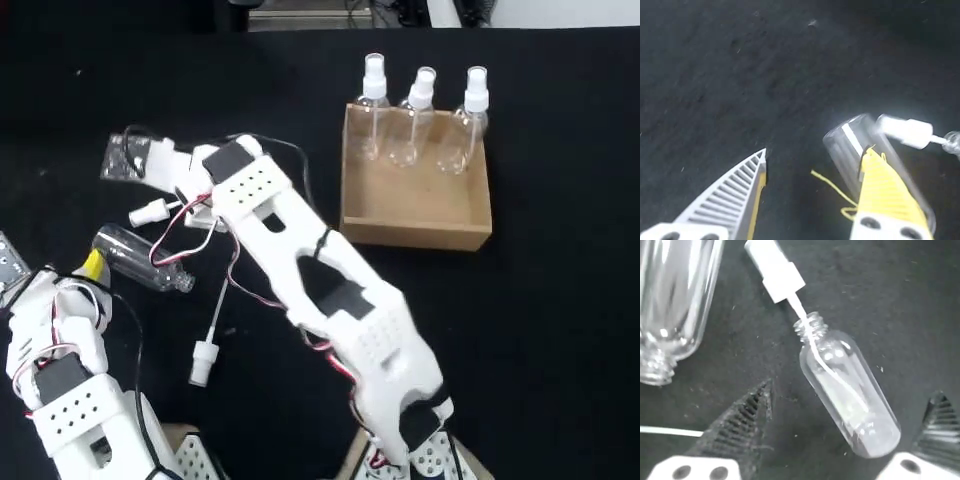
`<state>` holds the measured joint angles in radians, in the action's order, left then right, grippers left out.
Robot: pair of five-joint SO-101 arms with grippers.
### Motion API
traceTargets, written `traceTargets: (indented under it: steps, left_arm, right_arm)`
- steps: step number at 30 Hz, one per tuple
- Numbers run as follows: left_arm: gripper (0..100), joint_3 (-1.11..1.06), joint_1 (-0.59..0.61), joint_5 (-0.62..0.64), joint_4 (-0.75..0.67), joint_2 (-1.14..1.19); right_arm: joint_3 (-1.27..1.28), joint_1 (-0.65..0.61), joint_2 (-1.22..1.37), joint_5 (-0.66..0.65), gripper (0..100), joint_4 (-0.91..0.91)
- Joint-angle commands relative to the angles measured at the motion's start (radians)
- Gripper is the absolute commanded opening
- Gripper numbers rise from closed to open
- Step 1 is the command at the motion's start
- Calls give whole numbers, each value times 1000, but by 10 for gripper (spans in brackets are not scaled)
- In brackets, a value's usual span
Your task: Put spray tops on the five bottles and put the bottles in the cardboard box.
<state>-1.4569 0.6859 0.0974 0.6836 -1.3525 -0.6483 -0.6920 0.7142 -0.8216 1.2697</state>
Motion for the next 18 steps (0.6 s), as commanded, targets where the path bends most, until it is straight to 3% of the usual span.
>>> traceTargets:
  steps: [1,10,18]
  left_arm:
    - [284,59,21,8,29,-5]
    - [284,54,2,8,31,-5]
    - [284,53,-4,8,31,-5]
  right_arm:
    - [-133,-8,39,-71,421,25]
    - [-361,41,223,-95,421,29]
    - [-440,44,338,-100,419,152]
